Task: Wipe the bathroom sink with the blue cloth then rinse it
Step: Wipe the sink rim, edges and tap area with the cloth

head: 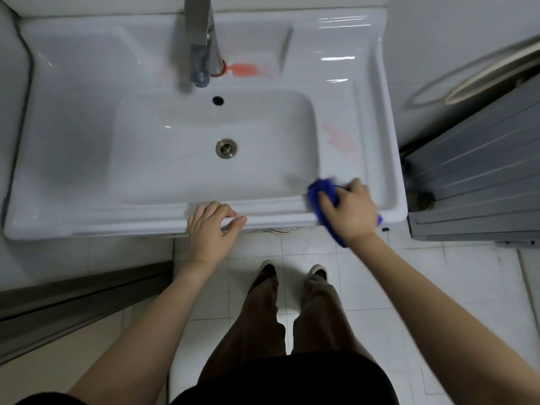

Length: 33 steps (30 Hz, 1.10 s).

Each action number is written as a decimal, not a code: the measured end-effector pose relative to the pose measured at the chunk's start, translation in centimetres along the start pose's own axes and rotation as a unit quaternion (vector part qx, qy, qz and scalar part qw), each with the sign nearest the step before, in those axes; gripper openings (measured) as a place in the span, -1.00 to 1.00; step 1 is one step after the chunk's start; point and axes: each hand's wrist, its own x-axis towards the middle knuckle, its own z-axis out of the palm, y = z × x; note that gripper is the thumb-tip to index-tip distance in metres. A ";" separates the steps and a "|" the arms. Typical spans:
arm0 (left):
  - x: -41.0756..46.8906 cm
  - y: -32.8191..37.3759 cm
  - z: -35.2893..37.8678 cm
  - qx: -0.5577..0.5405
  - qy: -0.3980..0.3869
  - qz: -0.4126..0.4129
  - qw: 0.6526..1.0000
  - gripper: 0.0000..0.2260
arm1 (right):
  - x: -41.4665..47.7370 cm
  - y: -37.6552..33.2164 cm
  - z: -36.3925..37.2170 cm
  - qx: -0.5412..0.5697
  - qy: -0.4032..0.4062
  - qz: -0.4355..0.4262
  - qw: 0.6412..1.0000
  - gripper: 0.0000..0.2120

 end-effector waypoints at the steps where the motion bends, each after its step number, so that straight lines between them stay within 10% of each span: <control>1: 0.0 0.0 0.1 0.002 0.003 -0.001 1.000 -0.69 | 0.4 2.6 -1.2 -0.010 0.016 0.019 1.000 -0.57; 15: 0.1 5.1 2.6 0.016 -0.029 -0.022 0.999 -0.73 | -0.4 -5.0 2.2 0.045 -0.029 -0.091 0.994 -0.65; 25: -0.1 5.1 2.6 -0.028 -0.012 -0.049 0.998 -0.75 | 1.7 9.6 -4.1 -0.042 0.010 -0.107 0.993 -0.55; 33: 0.1 6.0 3.0 -0.005 -0.010 -0.072 0.997 -0.69 | 0.4 0.5 0.3 0.007 0.004 -0.093 0.996 -0.66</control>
